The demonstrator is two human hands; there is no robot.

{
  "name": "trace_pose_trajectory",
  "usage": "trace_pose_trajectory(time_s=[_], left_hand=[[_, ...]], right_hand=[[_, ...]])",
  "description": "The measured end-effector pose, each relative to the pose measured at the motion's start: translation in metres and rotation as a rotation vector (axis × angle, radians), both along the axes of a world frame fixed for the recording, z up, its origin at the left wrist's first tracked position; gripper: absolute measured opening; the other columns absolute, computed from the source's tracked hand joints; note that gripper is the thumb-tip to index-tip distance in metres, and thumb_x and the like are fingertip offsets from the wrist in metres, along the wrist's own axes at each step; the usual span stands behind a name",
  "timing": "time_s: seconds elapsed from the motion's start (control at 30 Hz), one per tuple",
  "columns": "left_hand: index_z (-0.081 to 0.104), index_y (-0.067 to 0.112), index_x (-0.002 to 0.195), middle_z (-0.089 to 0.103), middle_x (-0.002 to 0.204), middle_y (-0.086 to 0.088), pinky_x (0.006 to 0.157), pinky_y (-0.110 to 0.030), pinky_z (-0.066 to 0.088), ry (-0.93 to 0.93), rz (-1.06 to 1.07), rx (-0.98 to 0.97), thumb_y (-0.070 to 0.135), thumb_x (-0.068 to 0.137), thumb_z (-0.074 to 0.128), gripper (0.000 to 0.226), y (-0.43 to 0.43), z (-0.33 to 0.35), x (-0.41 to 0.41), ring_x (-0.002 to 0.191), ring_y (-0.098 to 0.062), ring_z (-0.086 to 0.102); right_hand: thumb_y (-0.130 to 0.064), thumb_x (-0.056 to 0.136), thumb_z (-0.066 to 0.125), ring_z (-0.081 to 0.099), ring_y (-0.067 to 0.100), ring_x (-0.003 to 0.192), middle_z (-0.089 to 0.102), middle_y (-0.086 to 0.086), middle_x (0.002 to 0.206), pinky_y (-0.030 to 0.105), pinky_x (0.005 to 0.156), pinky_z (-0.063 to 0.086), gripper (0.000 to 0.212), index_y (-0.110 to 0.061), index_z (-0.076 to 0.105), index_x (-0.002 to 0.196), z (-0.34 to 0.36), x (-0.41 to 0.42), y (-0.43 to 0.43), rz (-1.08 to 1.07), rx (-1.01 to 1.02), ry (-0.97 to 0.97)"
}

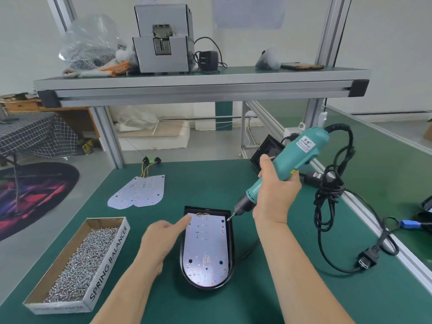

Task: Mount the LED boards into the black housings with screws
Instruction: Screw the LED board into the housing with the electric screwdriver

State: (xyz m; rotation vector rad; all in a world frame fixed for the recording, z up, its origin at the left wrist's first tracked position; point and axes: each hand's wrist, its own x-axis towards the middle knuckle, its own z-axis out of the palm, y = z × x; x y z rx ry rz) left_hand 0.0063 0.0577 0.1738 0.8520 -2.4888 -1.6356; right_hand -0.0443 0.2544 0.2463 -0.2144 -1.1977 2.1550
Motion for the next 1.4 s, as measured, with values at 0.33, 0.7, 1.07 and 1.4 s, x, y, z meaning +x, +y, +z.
trace_pose_trajectory(time_s=[0.33,0.7,1.07,1.4], left_hand=[[0.066,0.003,0.088,0.070,0.086,-0.007,0.068,-0.031,0.047,-0.215,-0.189,0.000,0.043,0.054,0.075,0.053,0.022,-0.012,-0.023,0.070,-0.023,0.060],[0.065,0.008,0.089,0.067,0.086,-0.008,0.069,-0.030,0.044,-0.228,-0.178,-0.024,0.045,0.058,0.075,0.049,0.019,-0.022,-0.028,0.069,-0.022,0.055],[0.069,-0.003,0.106,0.074,0.100,-0.013,0.072,-0.031,0.047,-0.224,-0.160,-0.044,0.042,0.069,0.079,0.059,0.018,-0.027,-0.030,0.073,-0.024,0.058],[0.071,0.000,0.101,0.075,0.099,-0.013,0.083,-0.041,0.058,-0.229,-0.176,-0.061,0.047,0.063,0.079,0.061,0.019,-0.024,-0.027,0.086,-0.031,0.073]], right_hand=[[-0.027,0.076,0.076,0.047,0.007,0.051,0.055,-0.017,0.056,0.020,0.052,0.044,0.019,-0.026,0.058,0.069,-0.043,-0.030,-0.020,-0.004,0.236,-0.044],[-0.042,0.072,0.071,0.048,0.009,0.052,0.054,-0.015,0.055,0.026,0.053,0.046,0.029,-0.017,0.059,0.072,-0.060,-0.039,-0.024,-0.012,0.369,-0.021],[-0.033,0.075,0.073,0.045,0.011,0.051,0.052,-0.012,0.055,0.026,0.052,0.045,0.029,-0.009,0.056,0.072,-0.060,-0.044,-0.026,-0.006,0.369,-0.042],[-0.037,0.073,0.072,0.041,0.012,0.050,0.046,-0.011,0.054,0.027,0.049,0.041,0.039,-0.006,0.049,0.069,-0.063,-0.040,-0.026,0.021,0.384,-0.029]])
